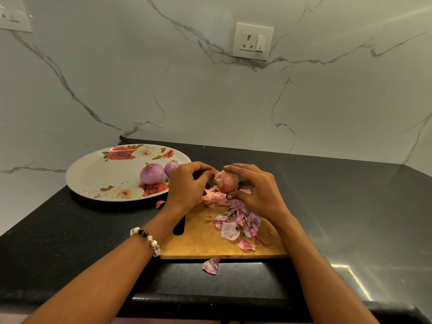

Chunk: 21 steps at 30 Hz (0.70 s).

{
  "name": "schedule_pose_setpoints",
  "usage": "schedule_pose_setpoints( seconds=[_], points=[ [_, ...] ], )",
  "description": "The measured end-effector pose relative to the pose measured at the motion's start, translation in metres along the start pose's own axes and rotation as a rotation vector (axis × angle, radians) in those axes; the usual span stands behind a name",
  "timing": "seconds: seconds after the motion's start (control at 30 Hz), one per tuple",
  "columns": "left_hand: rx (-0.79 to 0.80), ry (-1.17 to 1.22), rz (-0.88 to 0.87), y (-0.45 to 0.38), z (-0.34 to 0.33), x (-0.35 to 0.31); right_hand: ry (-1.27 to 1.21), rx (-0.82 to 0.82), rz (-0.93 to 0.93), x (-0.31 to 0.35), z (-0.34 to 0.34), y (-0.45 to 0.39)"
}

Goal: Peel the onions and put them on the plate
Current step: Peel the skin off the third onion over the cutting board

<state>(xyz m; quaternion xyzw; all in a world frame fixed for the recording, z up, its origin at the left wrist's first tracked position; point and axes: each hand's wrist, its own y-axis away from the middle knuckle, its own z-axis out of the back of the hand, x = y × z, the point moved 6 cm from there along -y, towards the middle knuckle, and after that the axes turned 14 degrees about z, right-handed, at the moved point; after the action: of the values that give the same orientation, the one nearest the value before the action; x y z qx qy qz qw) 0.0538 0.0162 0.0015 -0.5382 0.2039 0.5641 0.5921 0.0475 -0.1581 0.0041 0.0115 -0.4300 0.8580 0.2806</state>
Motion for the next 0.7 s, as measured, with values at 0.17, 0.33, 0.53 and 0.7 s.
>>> schedule_pose_setpoints(
  seconds=[0.17, 0.33, 0.53, 0.7],
  points=[
    [-0.044, -0.006, 0.047, -0.002, 0.004, 0.001, -0.054, -0.075, -0.041, 0.000, 0.006, 0.000],
    [-0.058, -0.018, 0.050, -0.003, 0.005, 0.001, -0.136, -0.130, -0.111, -0.003, 0.007, 0.001],
    [-0.008, 0.000, -0.022, 0.000, 0.002, -0.006, -0.183, -0.154, -0.211, -0.010, 0.001, 0.005],
    [0.050, 0.057, -0.044, 0.002, 0.001, -0.009, -0.173, -0.154, -0.244, -0.013, 0.001, 0.005]
  ],
)
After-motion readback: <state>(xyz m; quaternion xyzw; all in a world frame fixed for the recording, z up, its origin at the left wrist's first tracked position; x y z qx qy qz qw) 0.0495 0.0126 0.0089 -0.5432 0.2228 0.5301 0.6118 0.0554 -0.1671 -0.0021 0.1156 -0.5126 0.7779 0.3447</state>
